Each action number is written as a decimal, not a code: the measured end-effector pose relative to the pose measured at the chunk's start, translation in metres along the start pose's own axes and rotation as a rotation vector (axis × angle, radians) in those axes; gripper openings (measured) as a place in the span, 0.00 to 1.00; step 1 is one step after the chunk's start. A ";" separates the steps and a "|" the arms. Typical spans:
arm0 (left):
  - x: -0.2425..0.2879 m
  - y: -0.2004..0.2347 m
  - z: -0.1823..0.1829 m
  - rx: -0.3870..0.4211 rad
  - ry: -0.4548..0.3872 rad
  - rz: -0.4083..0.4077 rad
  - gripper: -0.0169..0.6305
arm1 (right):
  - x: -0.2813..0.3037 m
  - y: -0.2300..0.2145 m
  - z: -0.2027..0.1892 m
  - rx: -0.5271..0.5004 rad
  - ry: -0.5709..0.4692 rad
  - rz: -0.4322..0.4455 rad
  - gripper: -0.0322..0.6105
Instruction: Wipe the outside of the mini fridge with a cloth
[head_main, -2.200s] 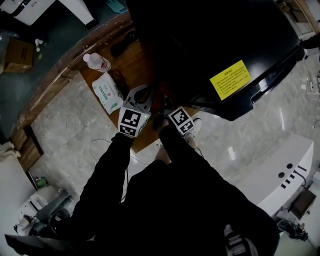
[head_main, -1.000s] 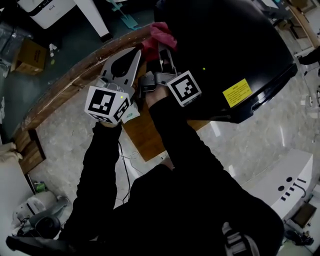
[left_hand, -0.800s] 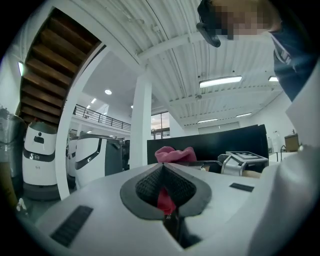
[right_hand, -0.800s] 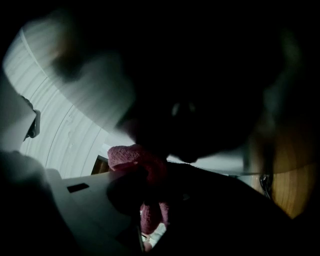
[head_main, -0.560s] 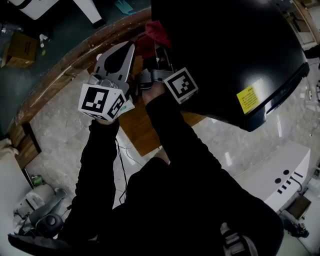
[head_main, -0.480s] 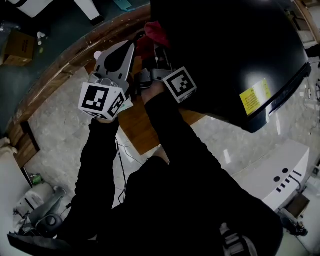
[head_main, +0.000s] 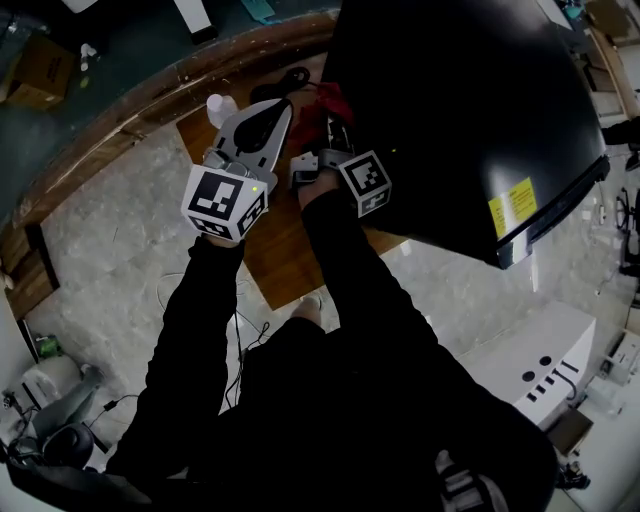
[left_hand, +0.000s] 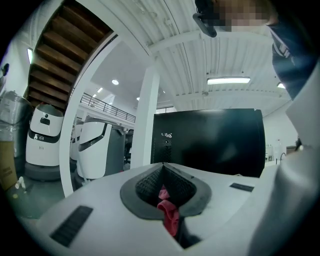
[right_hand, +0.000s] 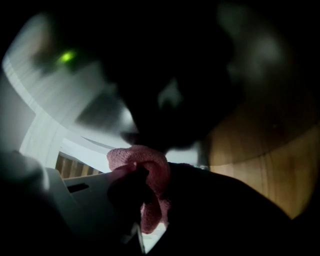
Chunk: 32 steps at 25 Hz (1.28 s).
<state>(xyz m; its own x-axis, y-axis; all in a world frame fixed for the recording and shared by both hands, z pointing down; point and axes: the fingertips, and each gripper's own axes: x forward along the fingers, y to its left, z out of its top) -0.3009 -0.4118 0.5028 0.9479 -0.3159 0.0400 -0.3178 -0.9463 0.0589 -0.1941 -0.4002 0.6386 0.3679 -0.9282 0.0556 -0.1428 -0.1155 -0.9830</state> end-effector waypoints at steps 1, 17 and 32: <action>-0.005 0.000 0.000 0.000 0.002 0.005 0.04 | 0.000 -0.009 -0.001 -0.004 0.001 -0.018 0.18; -0.095 -0.011 -0.097 -0.150 0.137 0.114 0.04 | -0.051 -0.050 -0.071 -0.362 0.327 -0.014 0.17; -0.207 -0.202 -0.013 -0.101 0.083 0.147 0.04 | -0.320 0.144 -0.033 -0.971 0.727 0.622 0.16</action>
<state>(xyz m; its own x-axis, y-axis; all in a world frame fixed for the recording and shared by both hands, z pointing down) -0.4333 -0.1544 0.4953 0.8875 -0.4397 0.1379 -0.4573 -0.8772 0.1463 -0.3627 -0.1311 0.4853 -0.5133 -0.8577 0.0275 -0.7998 0.4665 -0.3779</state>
